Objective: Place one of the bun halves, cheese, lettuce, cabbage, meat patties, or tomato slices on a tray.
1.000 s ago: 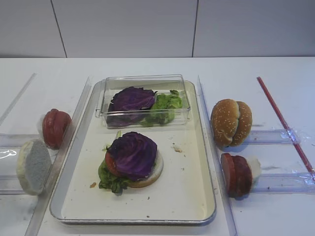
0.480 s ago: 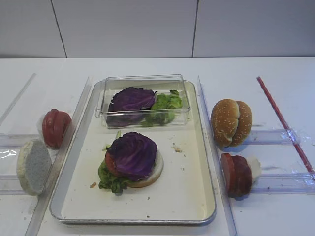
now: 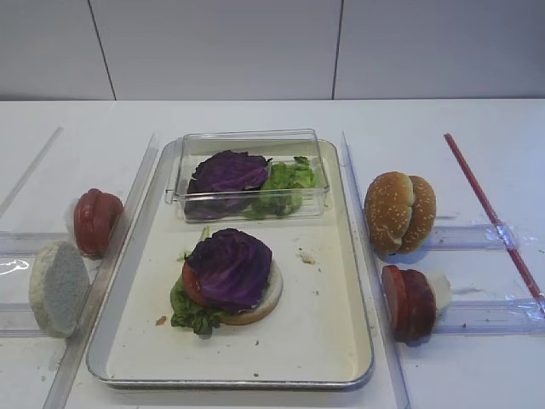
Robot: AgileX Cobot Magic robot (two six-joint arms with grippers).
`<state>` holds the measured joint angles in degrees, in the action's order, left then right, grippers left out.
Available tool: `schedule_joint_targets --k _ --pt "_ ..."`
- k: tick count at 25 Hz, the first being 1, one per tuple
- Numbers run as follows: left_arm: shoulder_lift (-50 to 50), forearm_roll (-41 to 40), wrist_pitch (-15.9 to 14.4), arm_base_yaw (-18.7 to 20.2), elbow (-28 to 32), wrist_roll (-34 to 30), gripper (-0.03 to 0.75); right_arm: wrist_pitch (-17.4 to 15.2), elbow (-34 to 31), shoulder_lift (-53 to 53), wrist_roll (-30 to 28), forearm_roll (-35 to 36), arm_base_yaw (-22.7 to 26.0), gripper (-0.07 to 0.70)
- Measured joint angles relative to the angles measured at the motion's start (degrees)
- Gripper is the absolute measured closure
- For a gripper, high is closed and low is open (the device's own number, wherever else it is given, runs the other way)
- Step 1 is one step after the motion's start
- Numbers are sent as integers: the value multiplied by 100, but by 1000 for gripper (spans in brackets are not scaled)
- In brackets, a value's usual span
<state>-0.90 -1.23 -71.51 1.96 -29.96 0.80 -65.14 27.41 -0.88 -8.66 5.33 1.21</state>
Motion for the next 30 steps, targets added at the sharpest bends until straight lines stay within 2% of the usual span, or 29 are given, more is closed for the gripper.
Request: schedule_joint_targets --k 3,7,19,30 --pt "0 178 237 0 140 -310 398 0 0 0 0 0 0 101" --pt "0 507 311 0 193 -775 398 0 0 0 0 0 0 101" --pt "0 543 345 0 206 -786 398 0 0 0 0 0 0 101" --pt "0 509 370 0 206 -416 399 0 0 0 0 0 0 101"
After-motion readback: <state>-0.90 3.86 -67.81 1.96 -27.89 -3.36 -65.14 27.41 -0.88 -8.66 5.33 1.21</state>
